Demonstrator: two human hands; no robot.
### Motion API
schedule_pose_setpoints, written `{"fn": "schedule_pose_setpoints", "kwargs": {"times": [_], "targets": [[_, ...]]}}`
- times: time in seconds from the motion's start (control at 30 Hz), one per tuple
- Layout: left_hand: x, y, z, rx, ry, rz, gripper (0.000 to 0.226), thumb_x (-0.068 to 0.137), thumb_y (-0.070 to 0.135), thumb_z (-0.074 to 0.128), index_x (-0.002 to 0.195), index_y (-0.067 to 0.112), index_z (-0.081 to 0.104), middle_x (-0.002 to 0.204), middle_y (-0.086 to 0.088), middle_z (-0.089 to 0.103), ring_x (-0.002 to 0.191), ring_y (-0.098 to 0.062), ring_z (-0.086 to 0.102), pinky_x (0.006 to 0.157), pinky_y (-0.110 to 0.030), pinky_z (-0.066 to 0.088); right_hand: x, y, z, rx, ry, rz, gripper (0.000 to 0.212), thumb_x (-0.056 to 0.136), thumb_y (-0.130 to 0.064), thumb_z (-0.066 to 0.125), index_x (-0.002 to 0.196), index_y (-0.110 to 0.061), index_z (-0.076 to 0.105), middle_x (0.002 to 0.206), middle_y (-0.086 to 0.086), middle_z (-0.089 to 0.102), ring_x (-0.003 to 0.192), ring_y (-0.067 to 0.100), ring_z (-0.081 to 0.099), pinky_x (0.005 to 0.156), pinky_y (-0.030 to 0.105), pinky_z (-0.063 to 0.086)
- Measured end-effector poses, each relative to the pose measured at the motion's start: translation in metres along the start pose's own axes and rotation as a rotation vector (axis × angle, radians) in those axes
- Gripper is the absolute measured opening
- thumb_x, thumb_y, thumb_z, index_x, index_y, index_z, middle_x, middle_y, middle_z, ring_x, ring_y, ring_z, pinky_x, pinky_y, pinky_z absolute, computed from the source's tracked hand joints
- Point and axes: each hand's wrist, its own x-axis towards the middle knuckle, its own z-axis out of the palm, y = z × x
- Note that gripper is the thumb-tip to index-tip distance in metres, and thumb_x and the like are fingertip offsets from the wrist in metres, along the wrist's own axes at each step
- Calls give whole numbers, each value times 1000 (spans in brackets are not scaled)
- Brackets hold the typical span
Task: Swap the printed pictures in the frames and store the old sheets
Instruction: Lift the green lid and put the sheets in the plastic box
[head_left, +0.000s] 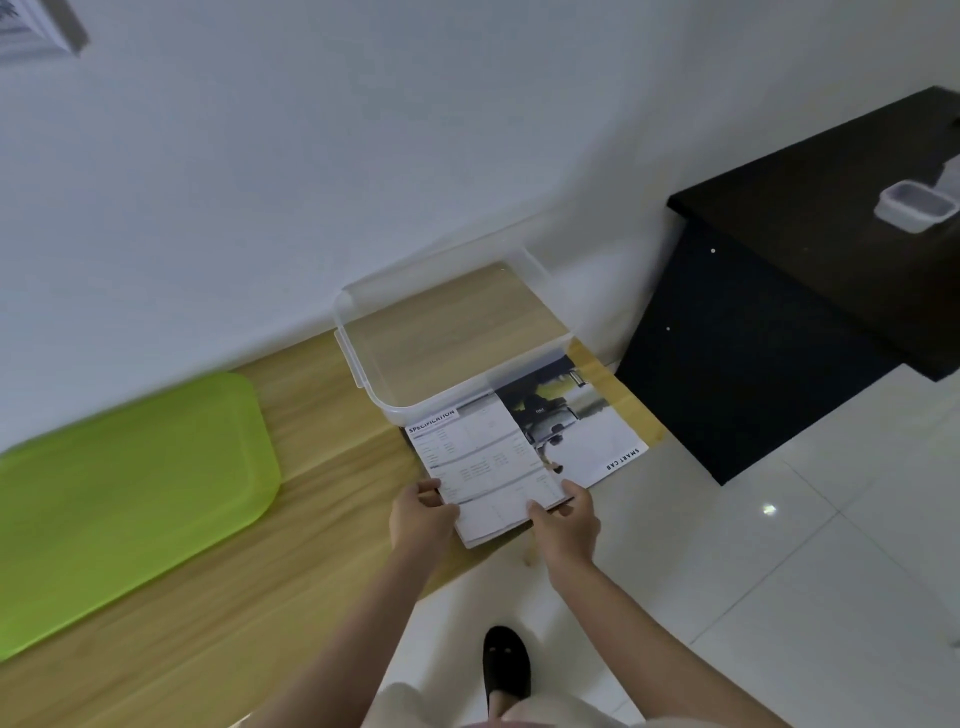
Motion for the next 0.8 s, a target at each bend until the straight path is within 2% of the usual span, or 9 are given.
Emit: {"fn": "schedule_pose_setpoints", "kwargs": {"times": [0.1,0.17,0.3,0.4,0.5,0.57,0.63,0.73,0.8], "targets": [[0,-1,-1,-90,-49,-34,40,70,-14,64,105,3,56,85,-11,61,84,-30,65,75,-42,57,-3,0,-4,110,5,-4,51,81,-9,69,126,-21,47,116,6,60,98,22,63,74,34,58],[-3,-3,-3,-106,-84,-27,41,71,-14,66,107,5,54,89,-12,62,86,-29,65,72,-39,57,-5,-4,-8,146,37,-15,58,82,-6,67,133,-16,44,111,1,59,99,21,63,87,43,55],[-14,-7,-2,20,-141,113,51,76,-4,68,120,16,51,99,-6,61,89,-25,65,77,-40,58,-16,-10,-14,83,138,-139,70,83,-3,65,144,-13,32,116,0,51,105,23,59,94,43,51],[-22,-4,-3,86,-206,230,56,78,3,67,130,17,48,100,0,62,84,-20,67,75,-36,59,-29,-13,-15,55,226,-223,76,83,-4,66,147,-16,26,126,3,49,112,27,56,99,47,47],[-28,8,-5,104,-273,339,56,82,4,64,133,20,47,100,6,61,78,-12,66,68,-24,57,-41,-22,-16,80,313,-259,81,84,-3,65,149,-15,19,120,-2,46,103,26,59,96,41,49],[-31,19,-6,84,-311,421,51,83,1,62,127,24,51,96,9,61,73,-3,63,62,-16,53,-48,-32,-18,94,367,-309,75,84,0,63,147,-14,25,116,-1,48,87,20,60,81,27,51],[-33,28,-7,68,-344,481,51,84,-1,60,123,31,51,96,9,62,70,2,61,60,-14,50,-51,-41,-18,105,413,-370,65,85,2,61,140,-18,36,109,-2,52,76,14,59,67,17,46],[-29,41,-10,55,-366,523,56,83,3,62,130,30,48,101,10,64,75,-6,63,68,-24,55,-50,-54,-15,101,441,-412,64,86,1,60,141,-21,36,110,-1,54,79,12,59,69,26,52],[-25,49,-11,27,-367,526,53,83,3,63,127,30,50,98,12,65,72,-3,62,66,-22,55,-45,-63,-12,87,439,-416,64,88,-1,58,143,-21,34,113,-1,52,82,10,58,70,29,54]]}}
